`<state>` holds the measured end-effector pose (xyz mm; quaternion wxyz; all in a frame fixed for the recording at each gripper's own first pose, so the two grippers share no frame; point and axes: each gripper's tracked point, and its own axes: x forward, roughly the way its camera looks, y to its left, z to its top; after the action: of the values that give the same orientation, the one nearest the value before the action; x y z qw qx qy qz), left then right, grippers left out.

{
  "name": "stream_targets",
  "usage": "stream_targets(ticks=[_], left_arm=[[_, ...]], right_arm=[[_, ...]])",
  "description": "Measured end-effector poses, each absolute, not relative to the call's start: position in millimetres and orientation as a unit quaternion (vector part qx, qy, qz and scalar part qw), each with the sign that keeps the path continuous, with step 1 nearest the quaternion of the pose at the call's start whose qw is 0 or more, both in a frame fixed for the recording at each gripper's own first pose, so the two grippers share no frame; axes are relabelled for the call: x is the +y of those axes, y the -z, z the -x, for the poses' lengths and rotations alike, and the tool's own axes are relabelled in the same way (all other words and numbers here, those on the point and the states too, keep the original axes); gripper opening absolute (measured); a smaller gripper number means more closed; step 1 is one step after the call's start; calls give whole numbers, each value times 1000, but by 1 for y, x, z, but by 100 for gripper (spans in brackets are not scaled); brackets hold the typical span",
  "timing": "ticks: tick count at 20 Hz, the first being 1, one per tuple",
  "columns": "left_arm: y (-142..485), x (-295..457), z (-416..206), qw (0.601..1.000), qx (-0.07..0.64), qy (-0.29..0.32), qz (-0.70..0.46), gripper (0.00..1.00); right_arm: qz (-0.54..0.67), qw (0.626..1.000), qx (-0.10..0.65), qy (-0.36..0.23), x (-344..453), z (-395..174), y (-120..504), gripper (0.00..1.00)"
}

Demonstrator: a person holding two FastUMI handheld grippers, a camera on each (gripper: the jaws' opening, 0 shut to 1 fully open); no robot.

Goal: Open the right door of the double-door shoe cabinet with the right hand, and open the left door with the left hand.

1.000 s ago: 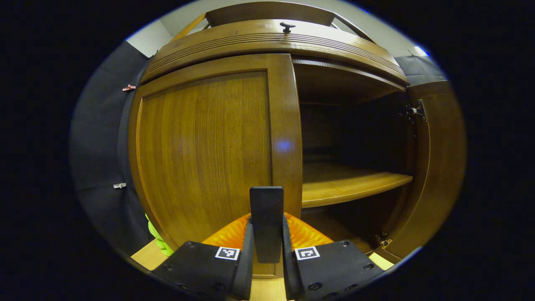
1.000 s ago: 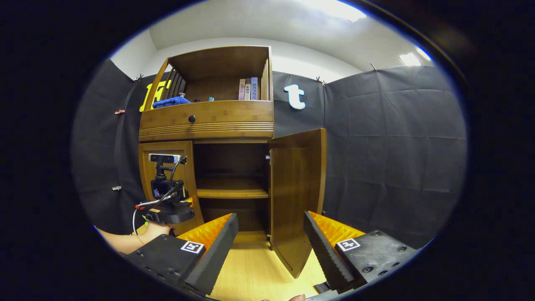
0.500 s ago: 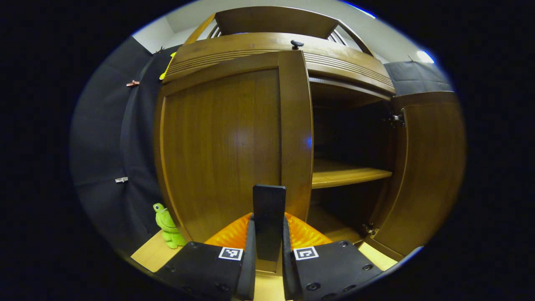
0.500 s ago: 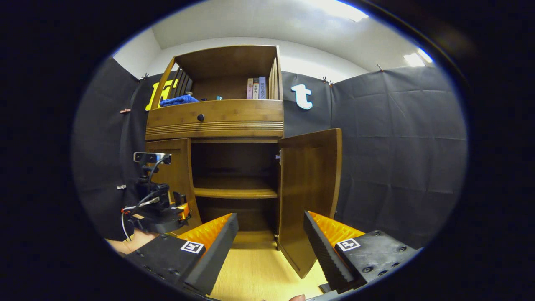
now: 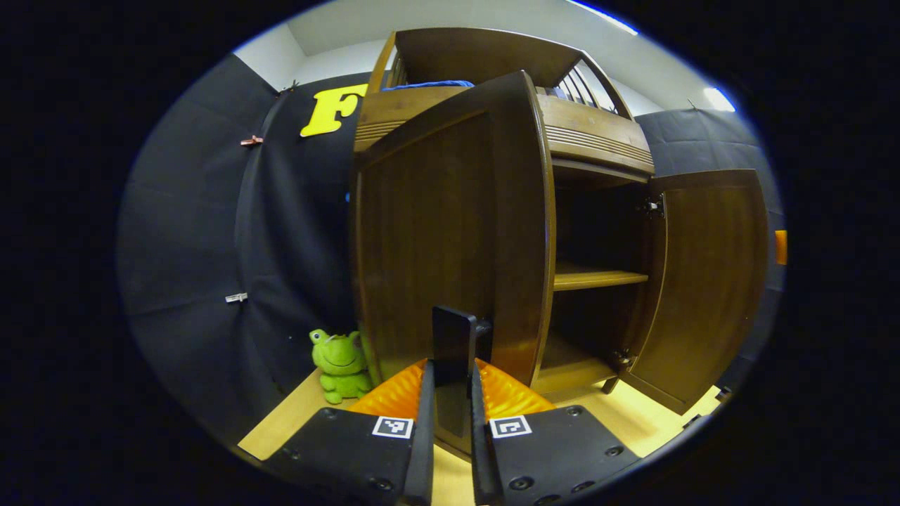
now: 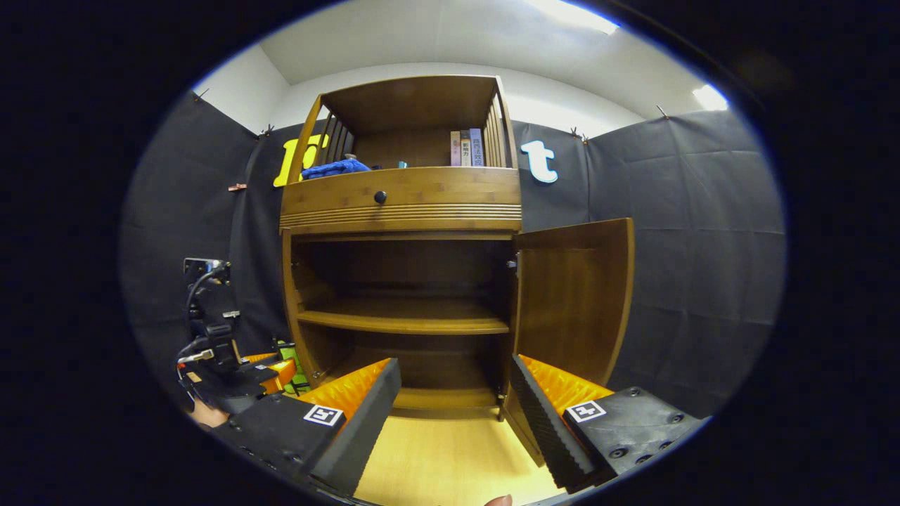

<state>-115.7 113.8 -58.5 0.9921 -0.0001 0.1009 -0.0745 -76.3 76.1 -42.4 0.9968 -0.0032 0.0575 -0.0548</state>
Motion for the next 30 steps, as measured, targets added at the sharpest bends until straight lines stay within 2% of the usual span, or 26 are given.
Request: stream_targets(ticks=[1,2,9,10,11,14,15,16,17,18,21,22,23,24,29,30], left_arm=[[59,123,119,992,101,70,1,24],[58,135,124,993,101,65,2,24],[48,217,141,997,81,12,5,9],[43,227,141,997,76,6,4,9],[45,237,140,997,79,0,3,9],[45,248,140,996,84,19,31,5],[45,248,141,996,84,24,34,0],[45,249,141,995,86,27,36,6],[46,250,142,995,87,25,36,2],[46,250,142,995,90,25,37,7],[50,250,142,994,95,22,40,7],[50,251,142,994,97,23,39,2],[52,249,143,994,100,23,37,2],[52,249,143,994,102,23,34,7],[49,254,161,994,102,13,22,7],[47,256,164,995,101,2,16,11]], right_arm=[[1,997,60,50,82,75,44,95],[-2,997,62,44,88,73,47,99],[-8,997,74,11,127,74,59,100],[-7,997,73,8,130,75,59,94],[-6,997,72,7,131,75,58,99],[-7,998,67,4,135,73,54,99],[-8,998,66,4,135,72,53,99],[-10,998,66,4,134,71,54,94],[-11,998,67,5,134,70,54,94],[-12,998,66,7,134,70,53,94],[-10,998,64,14,133,69,53,99],[-7,998,63,16,132,69,54,99],[-4,998,63,19,131,69,54,99],[-3,998,62,21,129,70,54,99],[6,998,55,33,117,70,54,99],[9,998,53,34,115,69,53,99]])
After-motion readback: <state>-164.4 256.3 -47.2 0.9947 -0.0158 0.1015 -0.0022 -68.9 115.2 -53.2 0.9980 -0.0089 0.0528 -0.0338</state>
